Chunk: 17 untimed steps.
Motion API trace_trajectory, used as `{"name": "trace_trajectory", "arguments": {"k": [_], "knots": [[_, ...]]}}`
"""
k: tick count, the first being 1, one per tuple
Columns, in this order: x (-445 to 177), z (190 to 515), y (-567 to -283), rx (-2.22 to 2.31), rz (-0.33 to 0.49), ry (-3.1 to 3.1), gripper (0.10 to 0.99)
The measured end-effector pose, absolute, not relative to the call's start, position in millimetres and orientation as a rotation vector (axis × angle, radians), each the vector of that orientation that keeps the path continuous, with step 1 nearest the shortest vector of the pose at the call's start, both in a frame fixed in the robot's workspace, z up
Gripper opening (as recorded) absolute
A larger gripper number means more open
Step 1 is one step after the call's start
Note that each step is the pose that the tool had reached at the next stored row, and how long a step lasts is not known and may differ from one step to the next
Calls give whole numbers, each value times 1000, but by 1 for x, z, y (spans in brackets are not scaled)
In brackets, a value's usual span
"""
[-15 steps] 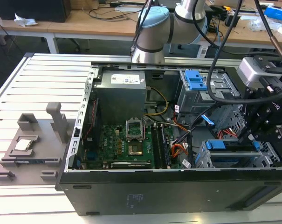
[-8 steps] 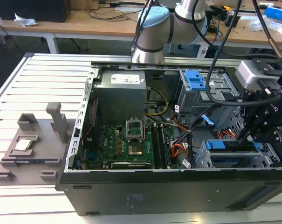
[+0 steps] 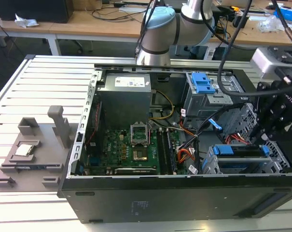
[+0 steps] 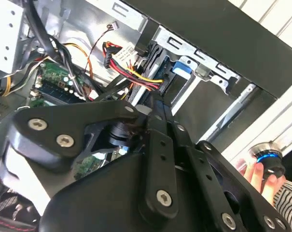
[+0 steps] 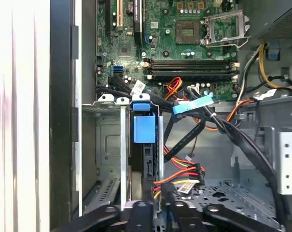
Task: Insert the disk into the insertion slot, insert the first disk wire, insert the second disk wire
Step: 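Insert the first disk wire, then insert the second disk wire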
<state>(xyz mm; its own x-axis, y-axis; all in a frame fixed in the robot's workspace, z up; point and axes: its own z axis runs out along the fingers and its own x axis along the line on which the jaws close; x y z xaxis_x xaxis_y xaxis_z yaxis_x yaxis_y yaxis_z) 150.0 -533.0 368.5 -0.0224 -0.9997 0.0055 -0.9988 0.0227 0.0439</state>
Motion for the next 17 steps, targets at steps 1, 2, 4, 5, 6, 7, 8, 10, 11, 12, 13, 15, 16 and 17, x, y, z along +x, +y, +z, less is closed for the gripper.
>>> {"name": "trace_trajectory", "arguments": {"k": [1,2,4,5,6,7,8,10,11,12,13,15,16,17], "knots": [[150,376,-531,2172,-43,-2221,106],[150,376,-531,2172,-43,-2221,106],[150,376,-531,2172,-43,-2221,106],[150,376,-531,2172,-43,-2221,106],[150,376,-531,2172,-43,-2221,106],[150,376,-531,2172,-43,-2221,106],[150,376,-531,2172,-43,-2221,106],[150,376,-531,2172,-43,-2221,106],[150,377,-531,2172,-43,-2221,106],[150,377,-531,2172,-43,-2221,106],[150,377,-531,2172,-43,-2221,106],[150,377,-531,2172,-43,-2221,106],[150,377,-531,2172,-43,-2221,106],[150,377,-531,2172,-43,-2221,106]]}}
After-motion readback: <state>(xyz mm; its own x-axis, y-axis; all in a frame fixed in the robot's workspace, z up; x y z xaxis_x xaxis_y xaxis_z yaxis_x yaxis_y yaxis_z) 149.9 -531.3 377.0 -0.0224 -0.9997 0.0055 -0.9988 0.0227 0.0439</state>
